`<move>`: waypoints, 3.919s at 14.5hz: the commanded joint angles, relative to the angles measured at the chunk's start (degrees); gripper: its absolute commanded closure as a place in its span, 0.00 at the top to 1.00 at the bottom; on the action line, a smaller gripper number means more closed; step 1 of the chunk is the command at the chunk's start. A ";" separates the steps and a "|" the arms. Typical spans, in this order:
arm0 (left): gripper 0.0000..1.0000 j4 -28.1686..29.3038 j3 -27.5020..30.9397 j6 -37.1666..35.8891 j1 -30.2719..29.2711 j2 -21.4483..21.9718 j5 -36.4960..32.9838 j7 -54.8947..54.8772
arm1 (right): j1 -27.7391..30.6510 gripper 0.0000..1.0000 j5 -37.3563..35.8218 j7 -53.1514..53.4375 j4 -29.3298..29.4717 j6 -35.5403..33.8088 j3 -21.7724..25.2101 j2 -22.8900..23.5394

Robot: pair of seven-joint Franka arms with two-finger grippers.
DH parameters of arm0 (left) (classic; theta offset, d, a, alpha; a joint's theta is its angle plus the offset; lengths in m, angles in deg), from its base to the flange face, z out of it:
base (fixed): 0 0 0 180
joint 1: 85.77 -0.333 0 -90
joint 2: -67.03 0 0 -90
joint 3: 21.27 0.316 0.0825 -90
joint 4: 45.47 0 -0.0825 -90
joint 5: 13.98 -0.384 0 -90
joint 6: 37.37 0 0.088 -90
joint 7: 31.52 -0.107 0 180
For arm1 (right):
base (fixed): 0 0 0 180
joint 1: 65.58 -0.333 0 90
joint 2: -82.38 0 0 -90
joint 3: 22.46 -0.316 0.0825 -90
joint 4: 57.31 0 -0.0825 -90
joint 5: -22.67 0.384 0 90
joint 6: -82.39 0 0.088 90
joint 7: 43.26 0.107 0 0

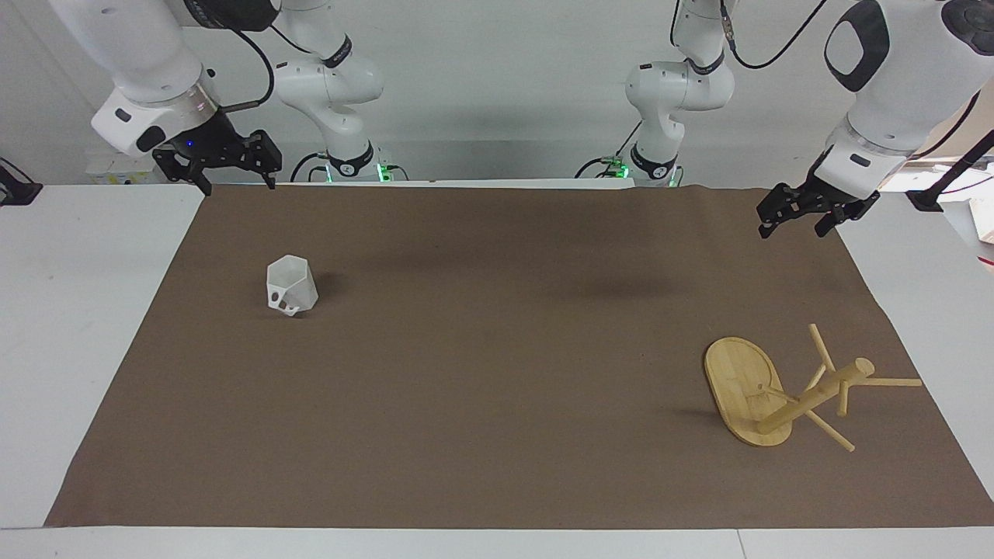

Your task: Hang cup on rack

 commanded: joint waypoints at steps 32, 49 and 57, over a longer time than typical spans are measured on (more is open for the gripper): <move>1.00 1.25 -0.10 -0.32 -0.23 1.17 -0.94 -0.17 | 36.85 1.00 50.07 -128.44 -32.33 15.45 0.15 18.43; 1.00 1.25 -0.10 -0.32 -0.23 1.17 -0.94 -0.17 | 33.61 1.00 59.23 -135.83 -41.50 17.82 0.06 17.13; 1.00 1.25 -0.10 -0.23 0.38 1.17 -0.94 -0.08 | 30.89 1.00 61.51 -141.36 -43.78 19.23 -0.38 16.69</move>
